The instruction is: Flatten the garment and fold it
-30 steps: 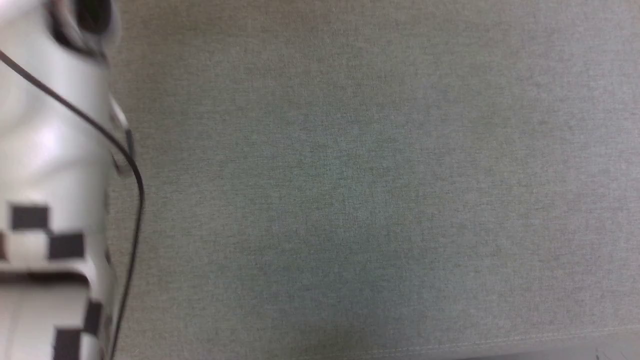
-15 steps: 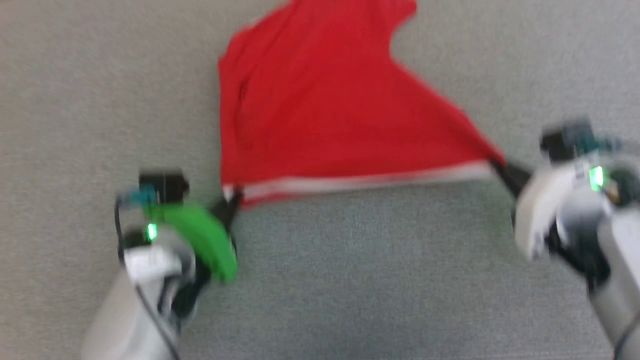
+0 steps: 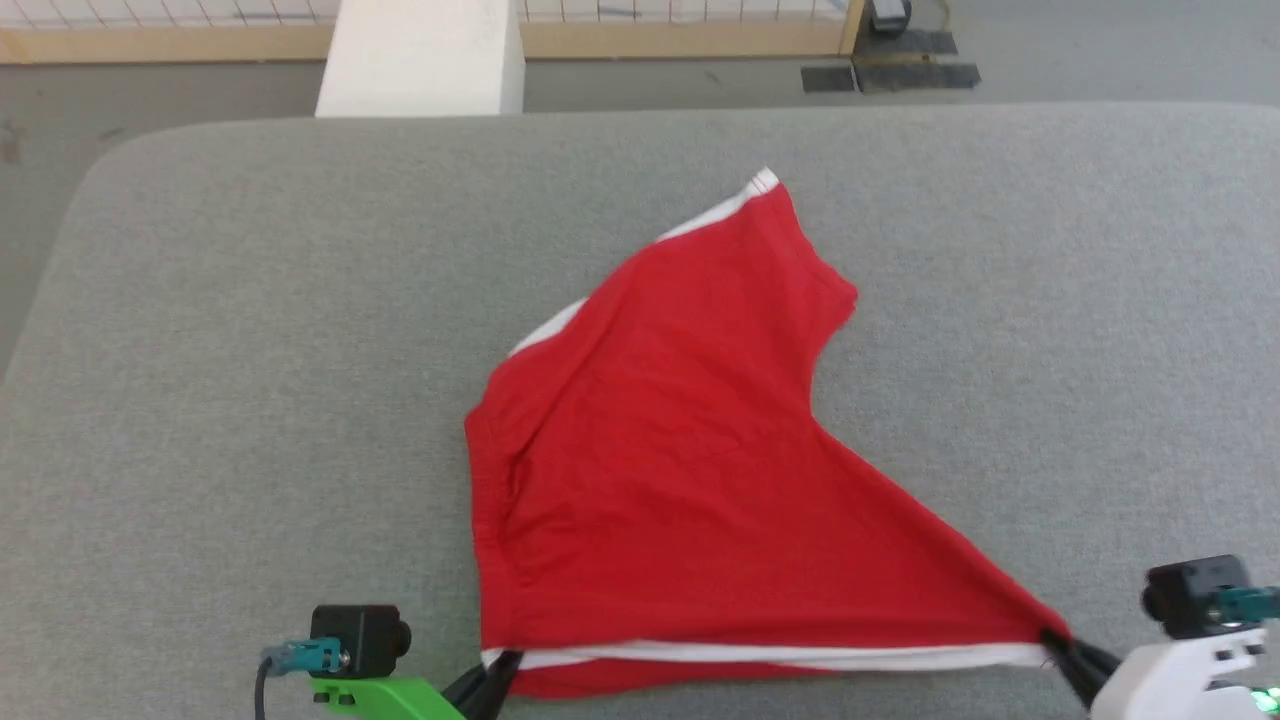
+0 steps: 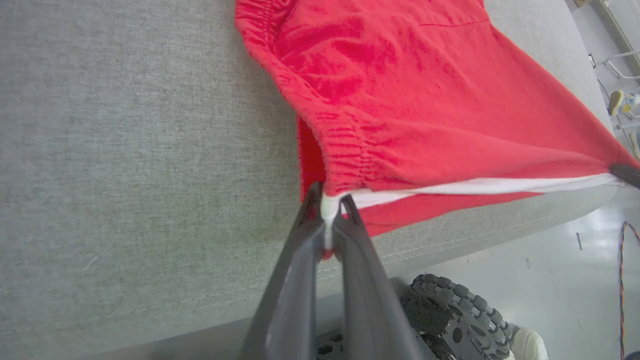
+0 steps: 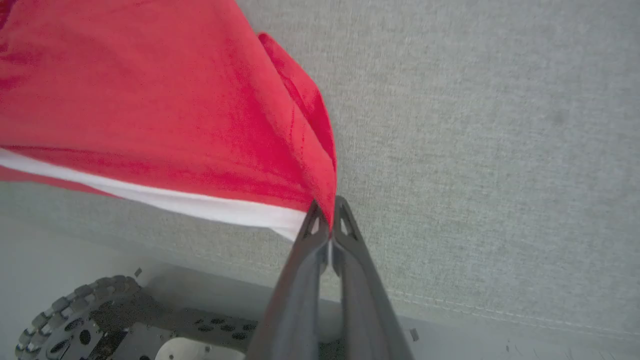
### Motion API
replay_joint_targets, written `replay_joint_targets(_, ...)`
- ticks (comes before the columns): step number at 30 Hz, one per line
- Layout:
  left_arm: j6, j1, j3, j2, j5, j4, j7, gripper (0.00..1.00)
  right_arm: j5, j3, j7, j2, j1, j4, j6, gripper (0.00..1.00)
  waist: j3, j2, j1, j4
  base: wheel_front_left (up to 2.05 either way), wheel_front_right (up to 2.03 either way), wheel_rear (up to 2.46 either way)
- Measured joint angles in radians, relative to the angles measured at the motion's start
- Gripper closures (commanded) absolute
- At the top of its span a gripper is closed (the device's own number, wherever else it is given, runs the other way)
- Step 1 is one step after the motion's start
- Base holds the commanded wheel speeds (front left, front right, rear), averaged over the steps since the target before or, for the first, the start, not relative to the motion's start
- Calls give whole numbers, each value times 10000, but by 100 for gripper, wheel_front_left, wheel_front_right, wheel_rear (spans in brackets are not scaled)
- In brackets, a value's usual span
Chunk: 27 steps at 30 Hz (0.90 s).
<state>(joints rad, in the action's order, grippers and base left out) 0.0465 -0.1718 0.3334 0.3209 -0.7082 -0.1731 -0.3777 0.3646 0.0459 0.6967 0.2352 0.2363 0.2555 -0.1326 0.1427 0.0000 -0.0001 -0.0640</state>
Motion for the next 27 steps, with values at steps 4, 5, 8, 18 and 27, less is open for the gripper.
replay_joint_targets(4,81,-46,44,-155,35,-844,293,100,-418,291,127,-282,61,1262,2,100,-97,0,0,173,0,0,0)
replay_joint_targets(5,79,-14,42,-251,33,-905,382,100,-479,288,111,-276,-32,1383,2,100,-99,0,0,210,0,0,0)
replay_joint_targets(8,52,508,232,-579,105,-725,506,100,-673,194,-117,-35,-814,1432,4,100,-55,0,0,357,0,0,0)
replay_joint_targets(18,-75,3409,88,-1735,589,1254,1766,100,-727,-1007,-1156,1164,-5367,-1239,2,100,662,0,0,773,0,0,0)
replay_joint_targets(27,249,5472,-65,-2422,955,3390,3338,100,-688,-2635,-2205,1737,-10053,-5118,2,100,2198,0,0,1419,0,0,0)
